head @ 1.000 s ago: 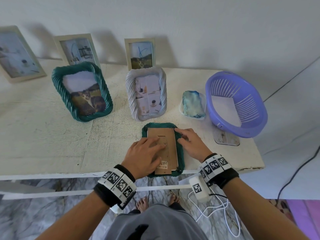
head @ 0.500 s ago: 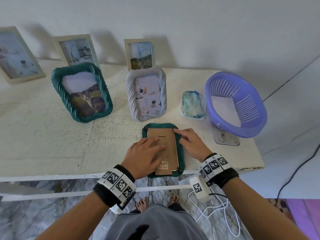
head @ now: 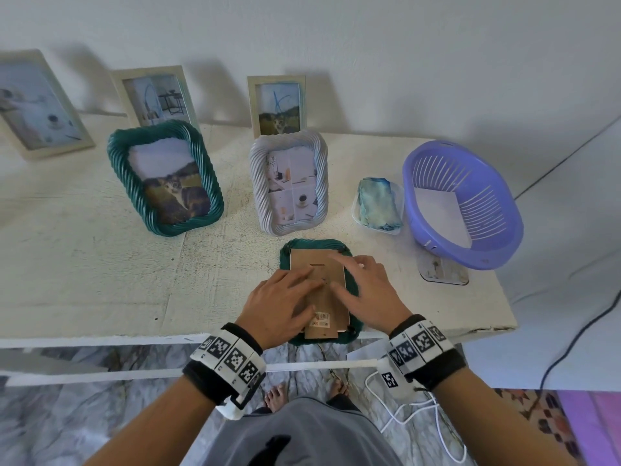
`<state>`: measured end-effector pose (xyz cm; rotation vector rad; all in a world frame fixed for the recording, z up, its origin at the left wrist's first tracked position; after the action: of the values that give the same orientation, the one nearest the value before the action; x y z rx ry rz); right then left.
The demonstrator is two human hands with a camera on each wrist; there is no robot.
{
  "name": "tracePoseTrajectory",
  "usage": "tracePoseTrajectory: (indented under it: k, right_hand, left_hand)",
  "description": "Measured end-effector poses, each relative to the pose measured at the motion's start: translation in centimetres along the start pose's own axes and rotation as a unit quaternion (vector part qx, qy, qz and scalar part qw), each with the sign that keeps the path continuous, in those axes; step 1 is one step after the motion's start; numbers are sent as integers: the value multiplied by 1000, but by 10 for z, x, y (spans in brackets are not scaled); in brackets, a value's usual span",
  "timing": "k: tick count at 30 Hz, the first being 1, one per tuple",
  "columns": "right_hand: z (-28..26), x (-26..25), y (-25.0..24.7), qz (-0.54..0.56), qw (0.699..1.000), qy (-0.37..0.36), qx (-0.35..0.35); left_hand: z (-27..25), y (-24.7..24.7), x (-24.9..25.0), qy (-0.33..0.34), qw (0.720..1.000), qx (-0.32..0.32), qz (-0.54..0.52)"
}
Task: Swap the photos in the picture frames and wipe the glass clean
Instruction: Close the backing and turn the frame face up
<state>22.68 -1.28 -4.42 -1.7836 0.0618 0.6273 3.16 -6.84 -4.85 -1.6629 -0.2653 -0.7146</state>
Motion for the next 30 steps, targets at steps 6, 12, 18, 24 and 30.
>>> tracePoseTrajectory:
  k: [6, 12, 18, 24, 30]
  right_hand:
    - [-7, -7, 1, -100, 995, -5, -23]
    - [-8, -5, 4, -107, 994, 0, -24]
    - [-8, -5, 6, -106, 994, -2, -19]
    - [-8, -3, 6, -111, 994, -2, -19]
    - [-8, -4, 7, -108, 994, 2, -20]
  left_hand:
    - [6, -6, -7, -26, 994, 24, -104]
    - [17, -14, -25, -119, 981, 115, -106]
    - [21, -15, -30, -126, 990, 26, -60]
    - [23, -16, -37, -154, 974, 31, -162]
    - [24, -16, -25, -180, 973, 29, -140]
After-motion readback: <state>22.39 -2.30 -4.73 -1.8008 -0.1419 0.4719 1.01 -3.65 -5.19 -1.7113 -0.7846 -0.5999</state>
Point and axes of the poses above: each hand's wrist, its own z-axis towards the middle knuckle, its own y-axis out of the palm, x = y × z, the point moved 2 cm from there along z, towards the middle knuckle, and after that the axes turned 8 degrees about -z, right-handed, at the moved point
